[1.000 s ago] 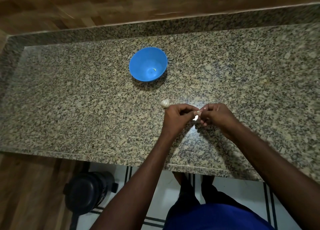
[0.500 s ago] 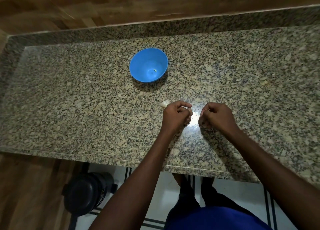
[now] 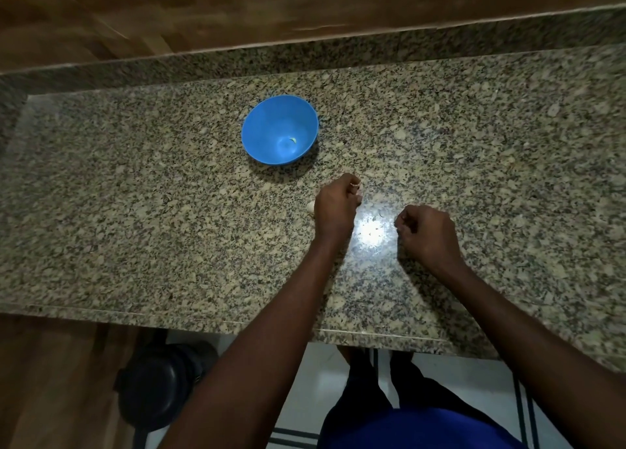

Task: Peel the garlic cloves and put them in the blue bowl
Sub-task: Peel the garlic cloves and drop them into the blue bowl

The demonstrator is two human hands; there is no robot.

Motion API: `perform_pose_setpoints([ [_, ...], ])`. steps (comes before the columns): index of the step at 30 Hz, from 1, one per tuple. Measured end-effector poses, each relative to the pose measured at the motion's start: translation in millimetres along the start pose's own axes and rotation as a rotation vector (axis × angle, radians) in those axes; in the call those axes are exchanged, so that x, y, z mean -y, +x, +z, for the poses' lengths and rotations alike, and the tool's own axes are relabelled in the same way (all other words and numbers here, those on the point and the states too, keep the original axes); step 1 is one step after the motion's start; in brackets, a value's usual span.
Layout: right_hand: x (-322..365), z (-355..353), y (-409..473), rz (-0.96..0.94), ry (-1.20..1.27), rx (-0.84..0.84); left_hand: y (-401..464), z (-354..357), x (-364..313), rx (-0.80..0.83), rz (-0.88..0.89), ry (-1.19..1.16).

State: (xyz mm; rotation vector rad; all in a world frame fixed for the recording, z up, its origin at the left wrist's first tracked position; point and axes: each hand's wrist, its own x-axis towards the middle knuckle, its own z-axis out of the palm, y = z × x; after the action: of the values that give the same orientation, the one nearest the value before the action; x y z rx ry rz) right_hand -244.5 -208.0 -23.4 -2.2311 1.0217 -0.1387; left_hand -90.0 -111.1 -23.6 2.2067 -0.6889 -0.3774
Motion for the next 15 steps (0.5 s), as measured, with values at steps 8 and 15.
perform_pose_setpoints([
  [8, -6, 0, -2, -0.039, -0.008, -0.021, -43, 22, 3, 0.178, 0.253, 0.209],
  [15, -9, 3, 2, -0.095, -0.016, -0.068, -62, 32, 4, 0.151, 0.273, 0.224],
])
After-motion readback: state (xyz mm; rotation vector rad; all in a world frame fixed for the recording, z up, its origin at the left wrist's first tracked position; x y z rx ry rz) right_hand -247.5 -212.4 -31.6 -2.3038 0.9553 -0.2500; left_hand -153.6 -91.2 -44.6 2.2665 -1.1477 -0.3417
